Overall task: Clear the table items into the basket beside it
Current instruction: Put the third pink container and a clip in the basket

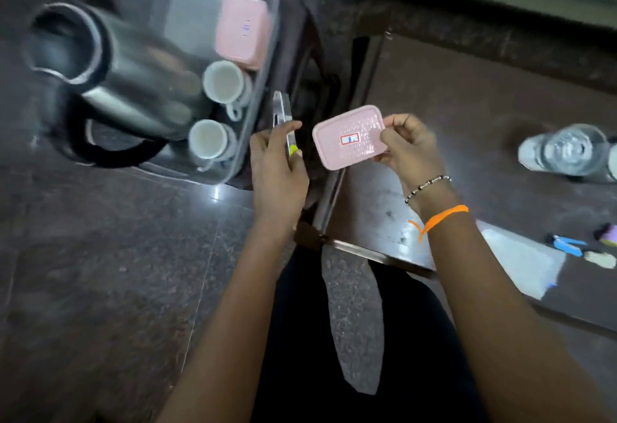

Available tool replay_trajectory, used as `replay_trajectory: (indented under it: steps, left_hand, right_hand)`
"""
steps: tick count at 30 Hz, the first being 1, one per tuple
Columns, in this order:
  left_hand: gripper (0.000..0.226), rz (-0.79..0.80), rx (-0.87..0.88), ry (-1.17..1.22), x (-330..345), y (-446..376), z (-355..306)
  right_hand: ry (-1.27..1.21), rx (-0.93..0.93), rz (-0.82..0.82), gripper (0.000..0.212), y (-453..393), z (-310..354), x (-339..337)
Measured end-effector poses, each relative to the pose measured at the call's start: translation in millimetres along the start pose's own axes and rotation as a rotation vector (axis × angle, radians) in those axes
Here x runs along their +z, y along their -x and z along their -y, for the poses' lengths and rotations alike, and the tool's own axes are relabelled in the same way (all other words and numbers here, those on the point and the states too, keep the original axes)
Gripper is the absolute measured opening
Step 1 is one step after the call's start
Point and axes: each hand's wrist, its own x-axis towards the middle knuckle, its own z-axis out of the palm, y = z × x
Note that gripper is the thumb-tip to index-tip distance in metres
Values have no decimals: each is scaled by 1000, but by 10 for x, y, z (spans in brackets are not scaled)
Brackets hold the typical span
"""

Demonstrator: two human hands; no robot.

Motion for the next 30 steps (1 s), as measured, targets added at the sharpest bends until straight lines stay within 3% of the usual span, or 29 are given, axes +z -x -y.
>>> replay_trajectory:
  steps: [5,10,17,21,24,30]
  left_hand:
    - [54,-104,-28,1,-595,-608,166]
    - [61,-27,-51,-105,-824,-1298,118]
    - [45,8,-113,-378,-767,-2106,-55]
    - [40,177,-261,-393,-738,-2384,72]
    - [41,295,-294,-408,-736,-2428,67]
    - [33,247,-336,-240,-834,-2328,-17]
  right_hand:
    - [-6,-69,50,30,-161,315,867]
    - [7,-96,34,29,-264,452,1312]
    - [-23,-102,-88,28,-319,484,1367]
    - [-36,-130,-118,30,-396,531,1375]
    - [-14,-146,-125,42,-458,619,1399]
    - [-37,-159,-46,40,-642,922,1556]
